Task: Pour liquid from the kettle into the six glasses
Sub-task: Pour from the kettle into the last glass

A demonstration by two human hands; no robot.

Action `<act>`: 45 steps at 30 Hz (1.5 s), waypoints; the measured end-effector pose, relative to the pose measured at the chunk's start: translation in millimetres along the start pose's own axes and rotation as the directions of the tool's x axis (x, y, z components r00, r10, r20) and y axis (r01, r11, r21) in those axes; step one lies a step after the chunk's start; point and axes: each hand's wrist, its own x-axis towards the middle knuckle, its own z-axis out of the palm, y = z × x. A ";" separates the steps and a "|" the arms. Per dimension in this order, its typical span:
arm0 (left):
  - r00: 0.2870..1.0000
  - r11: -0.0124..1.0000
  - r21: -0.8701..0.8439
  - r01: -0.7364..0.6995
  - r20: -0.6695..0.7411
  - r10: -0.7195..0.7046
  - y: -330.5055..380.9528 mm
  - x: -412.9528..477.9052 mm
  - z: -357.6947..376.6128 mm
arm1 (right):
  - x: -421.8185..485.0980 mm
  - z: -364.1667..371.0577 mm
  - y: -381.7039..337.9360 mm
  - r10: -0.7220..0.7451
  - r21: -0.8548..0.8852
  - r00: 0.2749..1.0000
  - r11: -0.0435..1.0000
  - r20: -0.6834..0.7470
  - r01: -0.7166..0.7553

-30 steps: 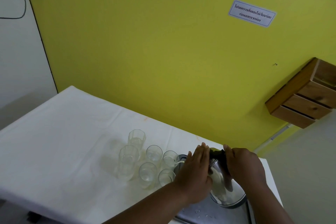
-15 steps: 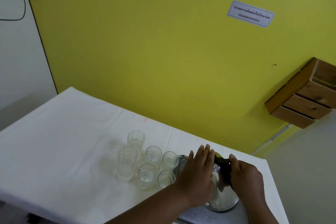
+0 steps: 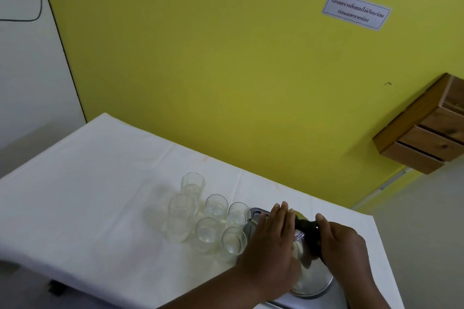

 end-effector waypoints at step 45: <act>0.981 0.923 -0.337 0.184 0.005 -0.193 -7.7 -33.7 10.0 | 0.2 1.8 -30.9 -0.349 -0.647 0.885 0.605 0.309 0.465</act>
